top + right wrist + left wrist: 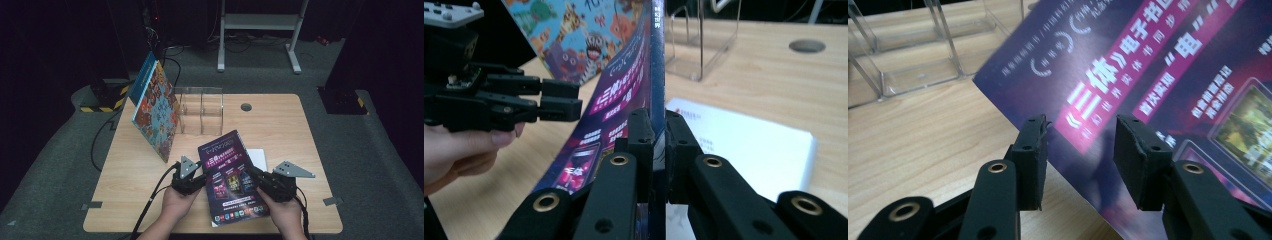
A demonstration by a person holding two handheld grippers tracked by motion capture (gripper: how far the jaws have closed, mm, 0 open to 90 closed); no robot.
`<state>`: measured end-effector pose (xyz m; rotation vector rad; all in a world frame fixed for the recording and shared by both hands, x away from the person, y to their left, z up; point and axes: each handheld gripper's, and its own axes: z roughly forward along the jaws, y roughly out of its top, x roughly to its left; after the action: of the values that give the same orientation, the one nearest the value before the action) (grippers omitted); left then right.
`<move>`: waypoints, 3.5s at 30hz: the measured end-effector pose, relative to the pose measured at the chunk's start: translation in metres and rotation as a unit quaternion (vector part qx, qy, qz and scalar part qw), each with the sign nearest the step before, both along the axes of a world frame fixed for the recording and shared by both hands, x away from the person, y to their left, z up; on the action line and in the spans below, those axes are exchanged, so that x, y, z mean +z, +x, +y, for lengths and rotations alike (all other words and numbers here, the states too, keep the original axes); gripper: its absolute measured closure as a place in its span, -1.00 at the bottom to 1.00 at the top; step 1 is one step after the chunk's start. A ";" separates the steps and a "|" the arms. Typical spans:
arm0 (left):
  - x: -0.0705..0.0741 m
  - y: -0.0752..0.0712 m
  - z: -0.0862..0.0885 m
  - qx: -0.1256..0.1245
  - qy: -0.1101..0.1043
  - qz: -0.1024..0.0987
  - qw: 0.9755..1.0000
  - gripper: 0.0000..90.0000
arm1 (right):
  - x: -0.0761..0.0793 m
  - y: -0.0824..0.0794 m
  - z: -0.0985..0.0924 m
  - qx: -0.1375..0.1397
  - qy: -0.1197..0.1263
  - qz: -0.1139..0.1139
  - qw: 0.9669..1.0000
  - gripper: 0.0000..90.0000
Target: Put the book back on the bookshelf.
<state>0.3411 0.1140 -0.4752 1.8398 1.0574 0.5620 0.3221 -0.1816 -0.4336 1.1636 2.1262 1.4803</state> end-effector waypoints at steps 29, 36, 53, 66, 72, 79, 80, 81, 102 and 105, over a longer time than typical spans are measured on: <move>0.087 0.012 -0.040 -0.042 -0.065 -0.082 0.994 -0.08 | 0.001 -0.005 0.040 -0.059 0.019 -0.120 0.991 0.88; 0.103 0.020 -0.059 -0.034 -0.078 -0.079 0.993 -0.24 | -0.003 -0.007 0.050 -0.065 0.013 -0.139 0.988 0.87; 0.108 0.021 -0.068 0.044 -0.060 -0.095 0.993 -0.24 | 0.000 -0.017 0.071 -0.074 0.014 -0.176 0.981 0.87; 0.108 0.015 -0.058 0.051 -0.064 -0.095 0.992 0.18 | 0.001 -0.017 0.087 -0.066 -0.002 -0.179 0.982 0.83; 0.105 0.013 -0.055 0.055 -0.069 -0.093 0.992 0.34 | 0.000 -0.017 0.092 -0.057 -0.007 -0.180 0.982 0.74; 0.105 0.011 -0.055 0.049 -0.077 -0.098 0.991 0.51 | -0.003 -0.017 0.093 -0.052 -0.005 -0.176 0.983 0.66; 0.105 0.011 -0.055 0.049 -0.077 -0.098 0.991 0.53 | -0.003 -0.017 0.093 -0.052 -0.005 -0.176 0.983 0.66; 0.106 0.010 -0.055 0.046 -0.077 -0.100 0.991 0.55 | -0.003 -0.017 0.093 -0.050 -0.005 -0.174 0.983 0.64; 0.100 -0.005 -0.032 0.008 -0.075 -0.160 0.984 0.87 | -0.016 -0.014 0.081 -0.032 0.006 -0.137 0.990 0.64; 0.096 -0.009 -0.024 0.005 -0.075 -0.168 0.983 0.87 | -0.018 -0.014 0.077 -0.037 0.005 -0.135 0.990 0.63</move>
<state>0.3322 0.0895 -0.3792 1.5431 0.8555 0.7489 0.3079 -0.1044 -0.4511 0.9706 1.8770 1.5208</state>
